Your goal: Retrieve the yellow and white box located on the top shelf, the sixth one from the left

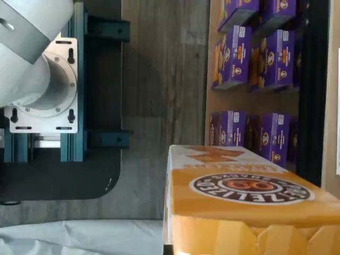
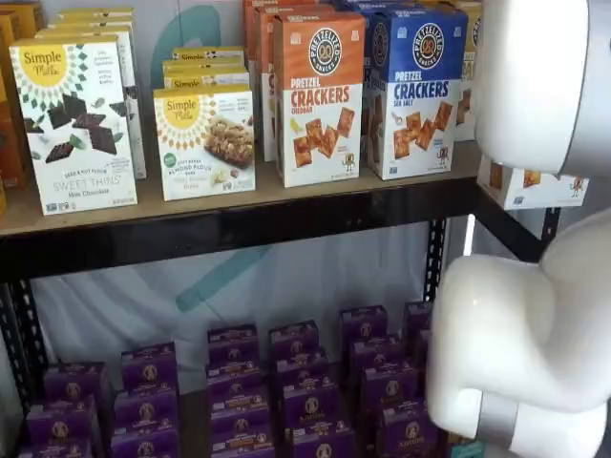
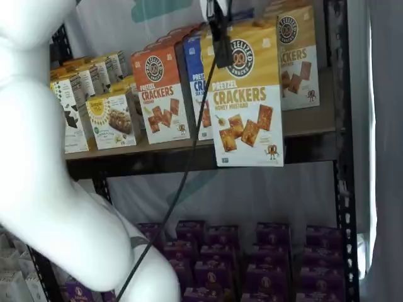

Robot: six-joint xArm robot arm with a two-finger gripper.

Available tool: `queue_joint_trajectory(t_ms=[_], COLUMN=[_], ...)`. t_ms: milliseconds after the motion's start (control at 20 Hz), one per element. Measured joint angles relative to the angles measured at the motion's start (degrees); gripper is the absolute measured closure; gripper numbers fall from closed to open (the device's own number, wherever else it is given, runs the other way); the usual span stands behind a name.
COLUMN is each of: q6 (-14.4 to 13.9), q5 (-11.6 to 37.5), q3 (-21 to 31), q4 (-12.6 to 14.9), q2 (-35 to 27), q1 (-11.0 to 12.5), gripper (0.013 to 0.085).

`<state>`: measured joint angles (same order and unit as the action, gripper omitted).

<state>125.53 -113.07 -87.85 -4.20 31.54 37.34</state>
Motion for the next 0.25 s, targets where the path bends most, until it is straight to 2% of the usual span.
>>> queue_joint_trajectory(t_ms=[250], q6=[-0.7], q5=[-0.6], q3=[0.6], q4=[-0.5], q2=[1.0], q1=[-0.4], gripper=[0.041])
